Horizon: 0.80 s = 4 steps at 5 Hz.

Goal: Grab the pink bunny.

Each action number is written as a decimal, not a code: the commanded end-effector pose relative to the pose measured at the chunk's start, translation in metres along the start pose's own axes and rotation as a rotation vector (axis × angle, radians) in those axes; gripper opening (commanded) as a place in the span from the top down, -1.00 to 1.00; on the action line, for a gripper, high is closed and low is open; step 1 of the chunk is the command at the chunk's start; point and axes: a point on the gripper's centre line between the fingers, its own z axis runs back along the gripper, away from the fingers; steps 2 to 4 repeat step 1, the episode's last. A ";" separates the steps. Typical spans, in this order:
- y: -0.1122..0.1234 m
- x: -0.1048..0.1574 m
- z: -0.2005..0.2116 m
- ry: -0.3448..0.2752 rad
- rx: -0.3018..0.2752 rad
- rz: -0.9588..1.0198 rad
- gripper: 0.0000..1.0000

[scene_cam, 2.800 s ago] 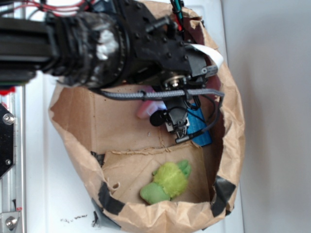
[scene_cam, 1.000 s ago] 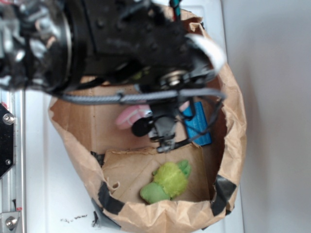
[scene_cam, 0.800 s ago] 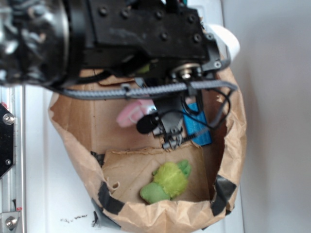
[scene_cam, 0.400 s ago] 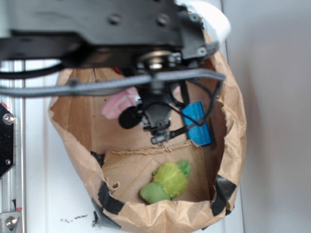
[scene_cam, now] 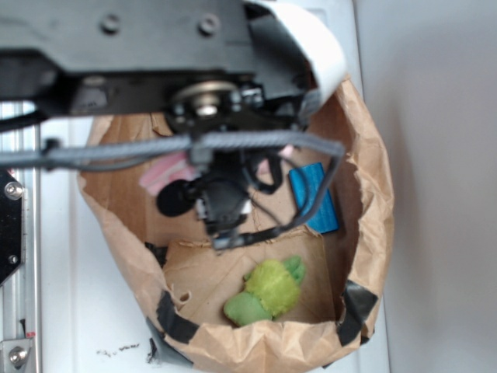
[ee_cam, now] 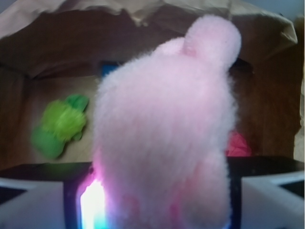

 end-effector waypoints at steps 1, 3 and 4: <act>0.006 0.001 0.011 -0.059 0.014 -0.020 1.00; 0.006 0.001 0.011 -0.059 0.014 -0.020 1.00; 0.006 0.001 0.011 -0.059 0.014 -0.020 1.00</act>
